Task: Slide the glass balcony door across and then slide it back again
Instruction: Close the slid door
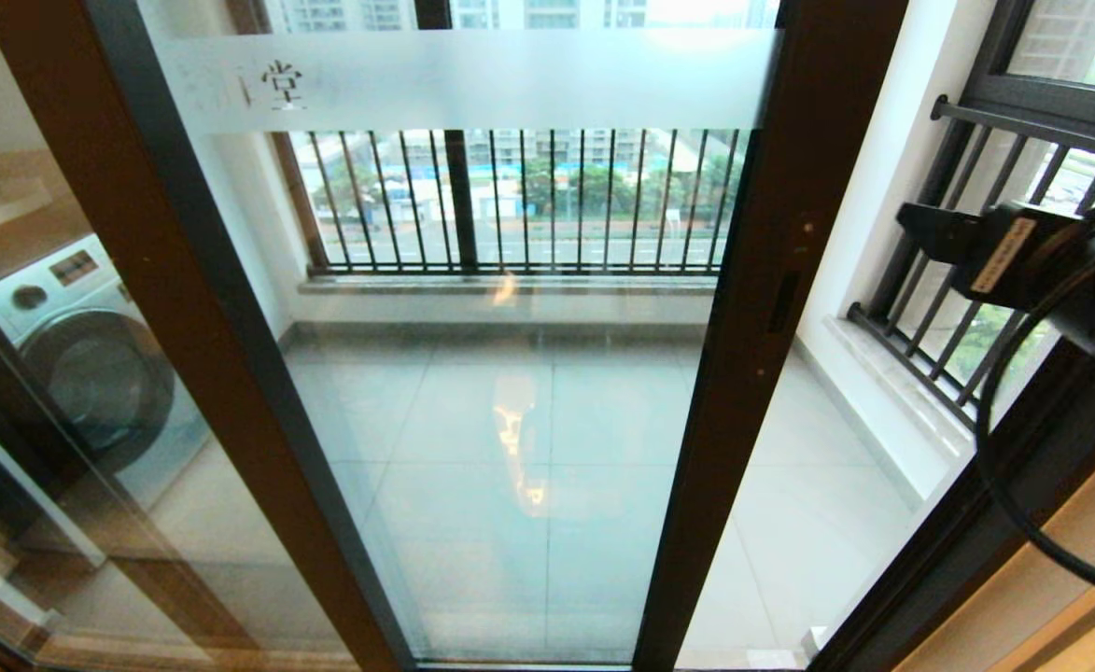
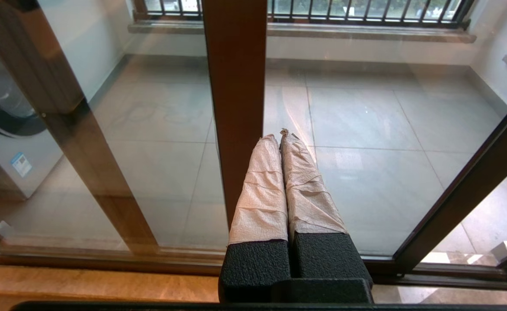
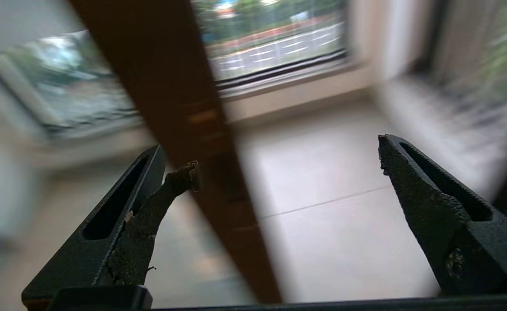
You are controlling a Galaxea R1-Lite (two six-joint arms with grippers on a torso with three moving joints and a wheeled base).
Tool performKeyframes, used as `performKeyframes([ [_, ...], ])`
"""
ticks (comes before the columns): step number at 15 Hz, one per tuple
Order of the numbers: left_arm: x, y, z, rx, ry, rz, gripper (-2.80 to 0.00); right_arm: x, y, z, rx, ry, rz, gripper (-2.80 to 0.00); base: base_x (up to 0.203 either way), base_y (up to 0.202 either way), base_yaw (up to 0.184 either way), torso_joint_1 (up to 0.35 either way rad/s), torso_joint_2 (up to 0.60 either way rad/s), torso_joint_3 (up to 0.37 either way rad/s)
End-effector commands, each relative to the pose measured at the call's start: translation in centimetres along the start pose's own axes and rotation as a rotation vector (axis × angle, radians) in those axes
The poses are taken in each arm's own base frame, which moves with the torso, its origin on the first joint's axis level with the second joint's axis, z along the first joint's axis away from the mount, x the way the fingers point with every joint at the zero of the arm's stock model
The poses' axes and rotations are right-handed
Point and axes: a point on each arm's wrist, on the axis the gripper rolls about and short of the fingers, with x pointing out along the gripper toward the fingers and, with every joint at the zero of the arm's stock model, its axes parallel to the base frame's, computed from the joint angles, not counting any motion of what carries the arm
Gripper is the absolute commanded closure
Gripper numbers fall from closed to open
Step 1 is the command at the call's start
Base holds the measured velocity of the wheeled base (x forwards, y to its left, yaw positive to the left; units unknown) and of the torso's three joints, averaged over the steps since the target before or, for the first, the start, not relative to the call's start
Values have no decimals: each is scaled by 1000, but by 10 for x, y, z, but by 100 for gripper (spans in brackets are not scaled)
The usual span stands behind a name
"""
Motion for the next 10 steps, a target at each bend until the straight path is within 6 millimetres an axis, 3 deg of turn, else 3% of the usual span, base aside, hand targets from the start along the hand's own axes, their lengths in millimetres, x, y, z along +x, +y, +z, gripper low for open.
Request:
performKeyframes([
  [1, 0, 0, 0, 0, 1, 0, 0, 11, 24, -28, 93, 46, 51, -280, 0, 0, 0, 0, 0, 0],
  [5, 0, 0, 0, 0, 1, -2, 0, 33, 35, -74, -51, 22, 51, -280, 0, 0, 0, 0, 0, 0],
  [10, 0, 0, 0, 0, 1, 0, 0, 24, 32, -61, -205, -31, -8, -280, 0, 0, 0, 0, 0, 0],
])
